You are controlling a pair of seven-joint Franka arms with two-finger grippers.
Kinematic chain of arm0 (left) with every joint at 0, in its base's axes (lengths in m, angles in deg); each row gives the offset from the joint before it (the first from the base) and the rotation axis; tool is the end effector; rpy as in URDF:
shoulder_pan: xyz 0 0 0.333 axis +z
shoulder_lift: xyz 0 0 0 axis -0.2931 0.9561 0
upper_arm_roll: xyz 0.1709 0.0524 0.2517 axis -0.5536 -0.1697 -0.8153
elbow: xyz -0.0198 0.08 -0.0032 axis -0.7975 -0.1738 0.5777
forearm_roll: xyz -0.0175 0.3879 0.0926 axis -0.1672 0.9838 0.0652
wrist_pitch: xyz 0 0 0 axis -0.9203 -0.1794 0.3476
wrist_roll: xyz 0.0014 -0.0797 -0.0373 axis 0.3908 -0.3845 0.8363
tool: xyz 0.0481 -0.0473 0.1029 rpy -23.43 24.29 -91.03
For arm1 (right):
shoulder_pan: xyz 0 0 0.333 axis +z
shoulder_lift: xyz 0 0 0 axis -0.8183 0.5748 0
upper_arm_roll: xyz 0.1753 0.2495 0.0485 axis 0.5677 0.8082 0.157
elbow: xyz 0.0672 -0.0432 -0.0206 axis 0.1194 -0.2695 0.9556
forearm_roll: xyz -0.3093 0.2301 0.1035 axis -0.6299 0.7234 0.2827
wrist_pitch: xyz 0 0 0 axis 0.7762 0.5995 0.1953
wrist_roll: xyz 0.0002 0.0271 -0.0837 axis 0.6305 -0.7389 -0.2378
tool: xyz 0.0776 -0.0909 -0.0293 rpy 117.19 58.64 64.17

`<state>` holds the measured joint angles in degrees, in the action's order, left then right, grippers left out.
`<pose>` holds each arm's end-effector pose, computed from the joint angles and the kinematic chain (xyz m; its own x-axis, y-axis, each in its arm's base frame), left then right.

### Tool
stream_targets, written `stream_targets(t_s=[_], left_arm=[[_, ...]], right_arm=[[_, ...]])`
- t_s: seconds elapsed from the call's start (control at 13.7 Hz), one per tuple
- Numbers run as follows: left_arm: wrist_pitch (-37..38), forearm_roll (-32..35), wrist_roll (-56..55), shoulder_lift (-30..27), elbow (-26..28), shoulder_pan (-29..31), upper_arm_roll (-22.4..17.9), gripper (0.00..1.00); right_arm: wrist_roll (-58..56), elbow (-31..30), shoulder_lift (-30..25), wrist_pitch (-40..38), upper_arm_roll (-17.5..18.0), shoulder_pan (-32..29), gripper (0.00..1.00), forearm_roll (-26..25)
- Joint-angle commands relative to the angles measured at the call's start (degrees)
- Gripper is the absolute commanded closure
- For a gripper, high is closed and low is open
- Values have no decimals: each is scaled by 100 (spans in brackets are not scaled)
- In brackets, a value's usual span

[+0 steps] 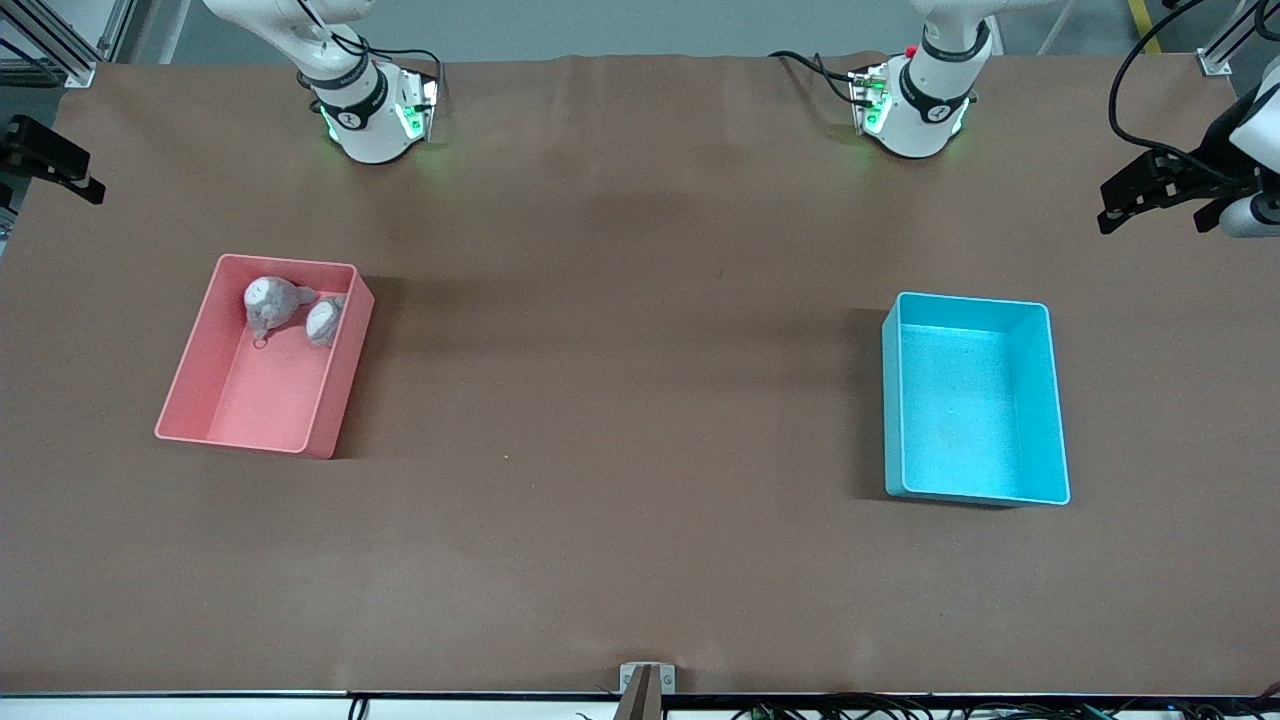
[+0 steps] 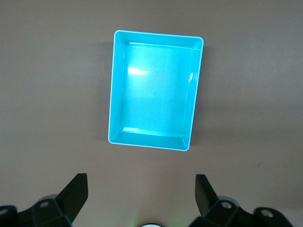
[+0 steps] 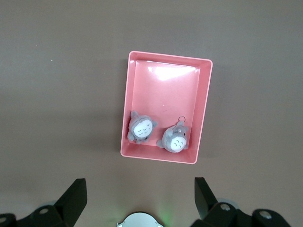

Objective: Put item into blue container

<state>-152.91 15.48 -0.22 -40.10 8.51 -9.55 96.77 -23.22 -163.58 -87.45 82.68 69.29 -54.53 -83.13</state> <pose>0.5276 -0.0320 0.6291 0.9998 -0.0142 -0.0119 -0.0144 -0.9996 -0.0243 0.5034 -0.0535 0.6519 0.9987 0.0133 -0.0491 0.0124 -0.9997 -0.0193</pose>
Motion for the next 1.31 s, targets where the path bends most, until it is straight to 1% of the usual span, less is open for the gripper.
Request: stream_targets(t_s=[0.0,0.44,1.24], left_arm=[[73,-40,59,-12,23,24,7,0],[56,-58,85,-38,146,120,-19,0],[47,-84,86,-47,216,111,-10,0]], right_arm=[[-103,-84,-90,10,45,-91,0,-55],[-103,-93,-90,-25,45,-91,0,-46],[-120,-102,-99,-34,54,-82,0,33]])
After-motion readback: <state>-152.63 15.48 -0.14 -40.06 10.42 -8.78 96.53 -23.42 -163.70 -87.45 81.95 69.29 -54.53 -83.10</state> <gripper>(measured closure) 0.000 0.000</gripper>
